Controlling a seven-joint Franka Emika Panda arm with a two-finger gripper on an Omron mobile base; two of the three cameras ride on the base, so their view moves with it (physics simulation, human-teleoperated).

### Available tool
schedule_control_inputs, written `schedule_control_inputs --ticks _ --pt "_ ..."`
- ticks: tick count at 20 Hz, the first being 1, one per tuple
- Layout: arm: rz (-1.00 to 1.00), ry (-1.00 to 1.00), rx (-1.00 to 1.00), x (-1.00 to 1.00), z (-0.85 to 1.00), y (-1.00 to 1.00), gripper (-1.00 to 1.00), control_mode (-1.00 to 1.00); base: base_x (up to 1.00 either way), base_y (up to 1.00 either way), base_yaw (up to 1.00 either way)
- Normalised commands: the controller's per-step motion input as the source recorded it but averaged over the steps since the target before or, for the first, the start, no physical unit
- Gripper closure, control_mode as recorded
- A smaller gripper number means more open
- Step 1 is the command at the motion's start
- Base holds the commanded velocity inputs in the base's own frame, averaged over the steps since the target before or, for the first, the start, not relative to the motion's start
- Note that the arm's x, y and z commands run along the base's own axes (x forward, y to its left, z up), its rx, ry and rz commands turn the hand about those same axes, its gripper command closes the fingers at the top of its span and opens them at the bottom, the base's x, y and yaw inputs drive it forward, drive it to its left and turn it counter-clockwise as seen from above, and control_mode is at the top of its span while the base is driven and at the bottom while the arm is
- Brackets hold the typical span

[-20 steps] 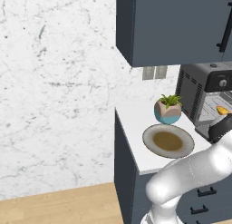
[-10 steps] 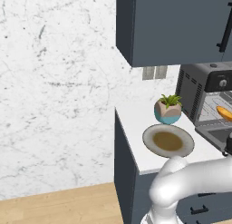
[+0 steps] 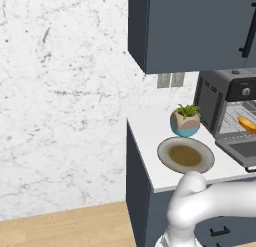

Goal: Pick up the kebab skewer and baguette bread, and place them inside the toaster oven. Close the toaster oven door and start by setting the timer.

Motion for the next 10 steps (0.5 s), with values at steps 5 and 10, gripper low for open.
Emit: schedule_control_inputs --ticks 5,10 --pt "0.00 0.00 -0.05 0.02 -0.07 -0.15 1.00 -1.00 0.00 0.00 0.00" --pt "0.01 0.00 -0.03 0.00 -0.21 0.00 1.00 -1.00 0.00 0.00 0.00"
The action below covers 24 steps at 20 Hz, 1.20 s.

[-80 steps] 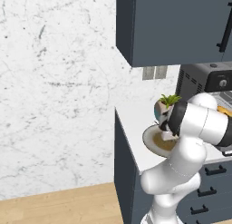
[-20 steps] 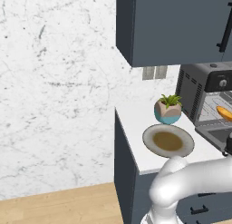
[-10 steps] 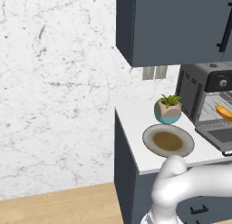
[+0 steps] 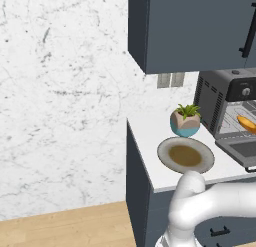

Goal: Pick up the kebab skewer and baguette bread, and place them inside the toaster oven. Close the toaster oven door and start by setting the timer.

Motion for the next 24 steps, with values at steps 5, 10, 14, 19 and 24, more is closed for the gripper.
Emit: schedule_control_inputs --ticks 5,10,14,19,24 --pt "0.04 0.03 -0.10 0.00 -0.23 0.00 1.00 -1.00 0.00 0.00 0.00" --pt "0.04 0.01 -0.07 0.00 -0.09 0.00 1.00 -1.00 0.00 0.00 0.00" --pt "0.05 0.01 -0.03 0.00 -0.04 0.00 1.00 -1.00 0.00 0.00 0.00" --pt "0.04 0.04 -0.01 0.00 -0.05 0.00 -1.00 -1.00 0.00 0.00 0.00" --pt "0.01 0.06 0.00 0.00 -0.01 0.00 -1.00 -1.00 0.00 0.00 0.00"
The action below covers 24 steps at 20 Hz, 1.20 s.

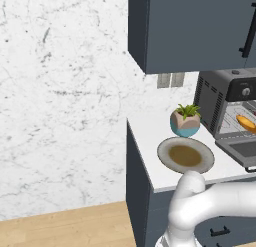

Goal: Pick up the kebab skewer and baguette bread, and place them inside the toaster oven. Close the toaster oven door and start by setting the timer.

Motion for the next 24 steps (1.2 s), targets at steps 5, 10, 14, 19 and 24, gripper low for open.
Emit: schedule_control_inputs --ticks 5,10,14,19,24 --pt "0.00 0.07 0.00 0.00 0.00 0.00 -1.00 -1.00 0.00 0.00 0.00" --pt "0.00 0.03 0.00 -0.04 0.26 0.00 -1.00 -1.00 0.00 0.00 0.00" --pt "-0.14 0.00 0.04 -0.69 0.33 0.00 -1.00 -1.00 0.00 0.00 0.00" --pt "-0.24 0.00 0.06 -0.79 0.17 0.06 -1.00 -1.00 0.00 0.00 0.00" --pt "-0.30 0.06 0.03 -0.48 -0.24 0.26 -1.00 -1.00 0.00 0.00 0.00"
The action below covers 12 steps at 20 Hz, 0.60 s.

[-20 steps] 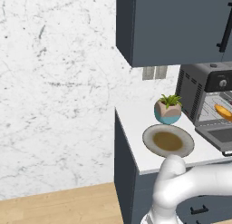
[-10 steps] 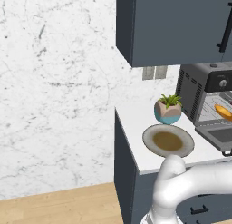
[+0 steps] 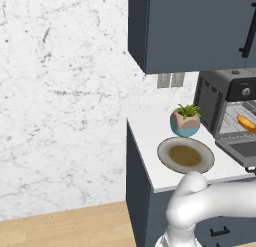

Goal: Pick up the kebab skewer and baguette bread, and place them inside the toaster oven. Close the toaster oven door and start by setting the timer.

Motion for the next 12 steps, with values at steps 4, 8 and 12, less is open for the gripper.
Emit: schedule_control_inputs --ticks 4,8,12 --pt "-0.32 0.00 0.01 -0.20 -0.34 0.47 -1.00 -1.00 0.00 0.00 0.00" --pt "-0.33 0.00 0.00 -0.04 -0.42 0.30 -1.00 -1.00 0.00 0.00 0.00" --pt "-0.24 -0.01 0.00 -0.08 -0.39 0.01 -1.00 -1.00 0.00 0.00 0.00"
